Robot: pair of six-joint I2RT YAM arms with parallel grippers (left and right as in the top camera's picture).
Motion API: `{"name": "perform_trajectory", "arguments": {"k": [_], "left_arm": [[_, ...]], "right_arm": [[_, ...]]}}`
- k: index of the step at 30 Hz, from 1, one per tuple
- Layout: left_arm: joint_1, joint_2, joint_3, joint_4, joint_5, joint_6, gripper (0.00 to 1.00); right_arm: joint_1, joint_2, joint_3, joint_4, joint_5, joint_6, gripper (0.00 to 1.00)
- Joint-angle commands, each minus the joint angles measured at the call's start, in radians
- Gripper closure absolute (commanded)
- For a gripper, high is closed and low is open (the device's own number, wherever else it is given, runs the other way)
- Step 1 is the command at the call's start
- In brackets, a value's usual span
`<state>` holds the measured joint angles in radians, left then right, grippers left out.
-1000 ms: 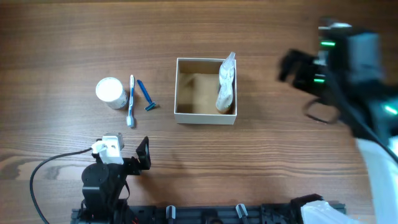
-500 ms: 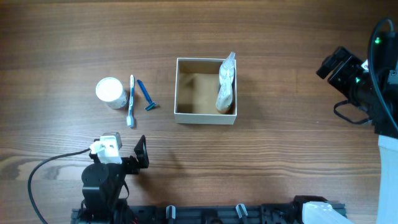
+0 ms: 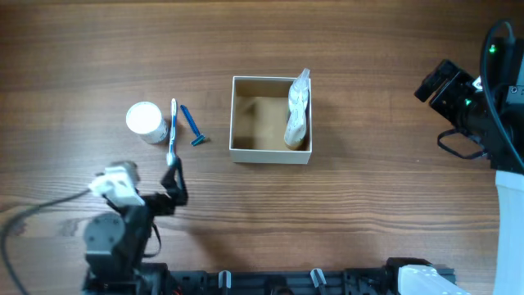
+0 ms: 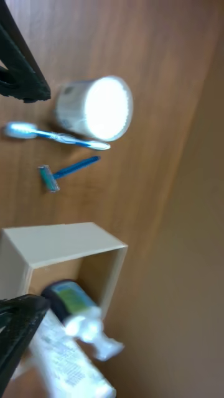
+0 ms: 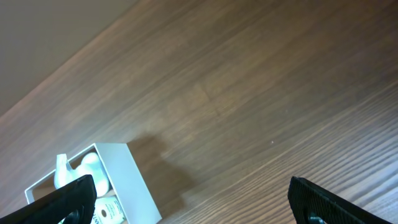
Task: Pack container
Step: 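Raise the right arm aside and move left gripper to swab tub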
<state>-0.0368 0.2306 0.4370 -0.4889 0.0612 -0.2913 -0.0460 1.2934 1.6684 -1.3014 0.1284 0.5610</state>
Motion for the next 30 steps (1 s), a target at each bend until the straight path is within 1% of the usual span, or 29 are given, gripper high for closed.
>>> {"name": "perform_trajectory", "arguments": {"k": [1, 3, 8, 11, 13, 18, 20, 22, 24, 27, 30], "left_arm": [[0.008, 0.303, 0.292, -0.117, -0.119, -0.006, 0.00], [0.011, 0.490, 0.440, -0.194, -0.119, 0.045, 0.00], [0.052, 0.966, 0.813, -0.410, -0.118, 0.105, 0.00], [0.068, 1.196, 0.987, -0.500, -0.119, 0.124, 0.00], [0.068, 1.310, 1.051, -0.523, -0.119, 0.124, 0.00], [0.077, 1.496, 1.063, -0.520, -0.124, 0.123, 0.00], [0.089, 1.539, 1.063, -0.516, -0.124, 0.123, 0.00], [0.103, 1.569, 1.063, -0.512, -0.143, 0.119, 0.00], [0.130, 1.600, 1.063, -0.511, -0.169, 0.074, 0.00], [0.166, 1.626, 1.063, -0.509, -0.161, 0.047, 0.00], [0.188, 1.650, 1.063, -0.494, -0.130, 0.053, 0.00]], "right_arm": [[-0.004, 0.014, 0.008, 0.001, 0.005, 0.016, 0.00], [-0.004, 0.014, 0.008, 0.001, 0.005, 0.015, 0.00], [-0.004, 0.014, 0.008, 0.001, 0.005, 0.016, 0.00], [-0.004, 0.014, 0.008, 0.001, 0.006, 0.016, 0.00], [-0.004, 0.014, 0.008, 0.001, 0.005, 0.016, 0.00], [-0.004, 0.014, 0.008, 0.001, 0.006, 0.016, 0.00], [-0.004, 0.014, 0.008, 0.001, 0.005, 0.016, 0.00], [-0.004, 0.014, 0.008, 0.001, 0.005, 0.016, 0.00], [-0.004, 0.014, 0.008, 0.001, 0.005, 0.016, 0.00], [-0.004, 0.014, 0.008, 0.001, 0.006, 0.016, 0.00], [-0.004, 0.014, 0.008, 0.001, 0.006, 0.015, 0.00]]}}
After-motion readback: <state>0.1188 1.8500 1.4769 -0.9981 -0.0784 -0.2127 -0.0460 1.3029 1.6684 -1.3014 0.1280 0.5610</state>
